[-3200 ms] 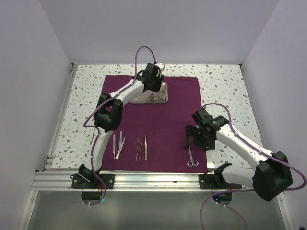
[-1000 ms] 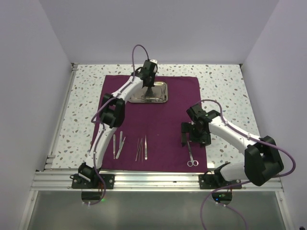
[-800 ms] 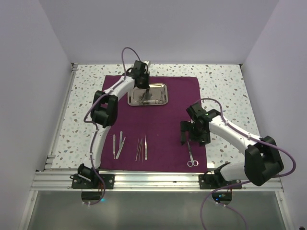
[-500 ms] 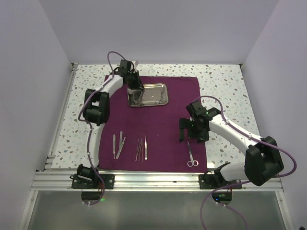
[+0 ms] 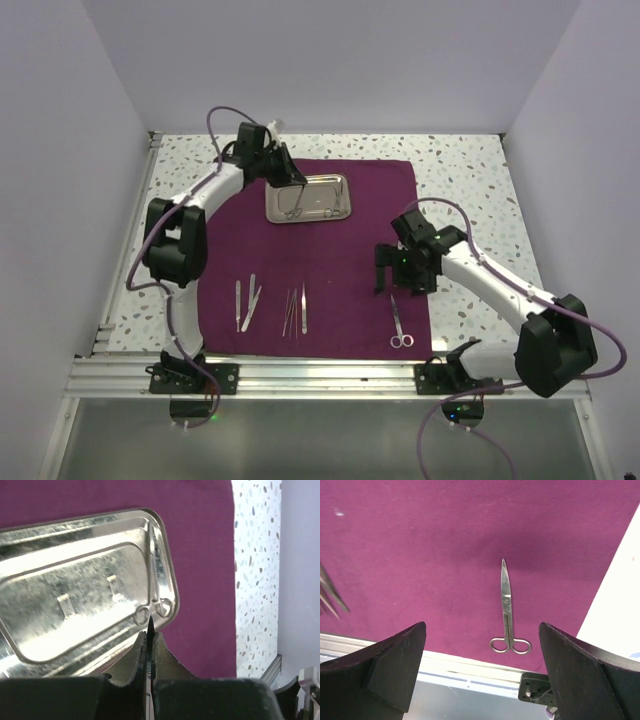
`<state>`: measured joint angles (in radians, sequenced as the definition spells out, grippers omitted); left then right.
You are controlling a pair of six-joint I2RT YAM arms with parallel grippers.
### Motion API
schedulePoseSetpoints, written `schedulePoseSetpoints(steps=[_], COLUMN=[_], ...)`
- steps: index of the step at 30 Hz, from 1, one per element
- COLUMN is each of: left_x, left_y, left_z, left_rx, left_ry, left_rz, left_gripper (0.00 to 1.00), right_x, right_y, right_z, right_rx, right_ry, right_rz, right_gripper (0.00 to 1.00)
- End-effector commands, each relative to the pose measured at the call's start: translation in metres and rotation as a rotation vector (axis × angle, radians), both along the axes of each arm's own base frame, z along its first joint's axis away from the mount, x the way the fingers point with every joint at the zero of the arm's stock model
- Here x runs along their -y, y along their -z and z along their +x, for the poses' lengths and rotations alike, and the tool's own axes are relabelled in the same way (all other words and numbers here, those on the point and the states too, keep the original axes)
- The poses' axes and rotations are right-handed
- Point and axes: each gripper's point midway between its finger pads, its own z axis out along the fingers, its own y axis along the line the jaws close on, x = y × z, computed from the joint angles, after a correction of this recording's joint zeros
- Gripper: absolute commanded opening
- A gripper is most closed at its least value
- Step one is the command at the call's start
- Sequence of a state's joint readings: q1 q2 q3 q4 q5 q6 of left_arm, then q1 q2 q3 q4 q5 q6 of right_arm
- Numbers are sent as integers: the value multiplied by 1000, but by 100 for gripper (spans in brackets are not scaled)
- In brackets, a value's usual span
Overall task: Open and lay out the surgical kit
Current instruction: Pick up the medical item from the container, then place the medical item in the surgical kit.
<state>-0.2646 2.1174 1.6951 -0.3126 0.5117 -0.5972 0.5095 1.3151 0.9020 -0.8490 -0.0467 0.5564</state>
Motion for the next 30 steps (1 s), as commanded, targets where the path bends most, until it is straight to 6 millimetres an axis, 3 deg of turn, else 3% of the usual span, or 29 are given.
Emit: schedulePoseSetpoints(steps=[1,2,3,4,5,6,7,8,10,12,16,24,27,28,30], left_x=[23,33,39,45,61,68,89,97,127,144,185,232,236,235,233], left_y=[-58,-42,-40,-51,-33,-38,-31,-19,-8,11,33,69,58,52,34], left_z=[-28,-45,-56,-69,-91,-103,-124,-139,-171,-190,-231,-270,-278,-277,-275], left_rx=[94,57,49,63,25,29,-3,-16,-32,-70,-107,-217,-221,-209,-176], left_ry=[-11,-33,-50,-68,-89,-106,-124,-126,-126,-137,-147,-69,-45,-39,-30], left_rz=[-60,-24,-10,-12,11,4,2,6,23,77,149,214,229,226,213], left_gripper=[0,0,0,0,0,0,0,0,0,0,0,0,24,46,51], right_x=[0,4,3,8,20,23,29,45,55,67,86,106,107,107,107], right_y=[-31,-39,-54,-63,-70,-89,-97,-103,-125,-140,-158,-155,-148,-147,-144], right_z=[12,9,14,17,15,21,21,18,19,14,3,-22,-25,-25,-25], right_rx=[91,92,124,145,152,200,212,220,272,308,372,381,371,369,362], right_ry=[6,24,35,57,92,115,148,181,224,249,297,280,272,274,278], right_rz=[26,16,25,9,-45,-49,-68,-141,-157,-186,-210,-251,-258,-256,-261], right_gripper=[98,99,98,98,98,98,98,98,98,98,98,99,98,98,98])
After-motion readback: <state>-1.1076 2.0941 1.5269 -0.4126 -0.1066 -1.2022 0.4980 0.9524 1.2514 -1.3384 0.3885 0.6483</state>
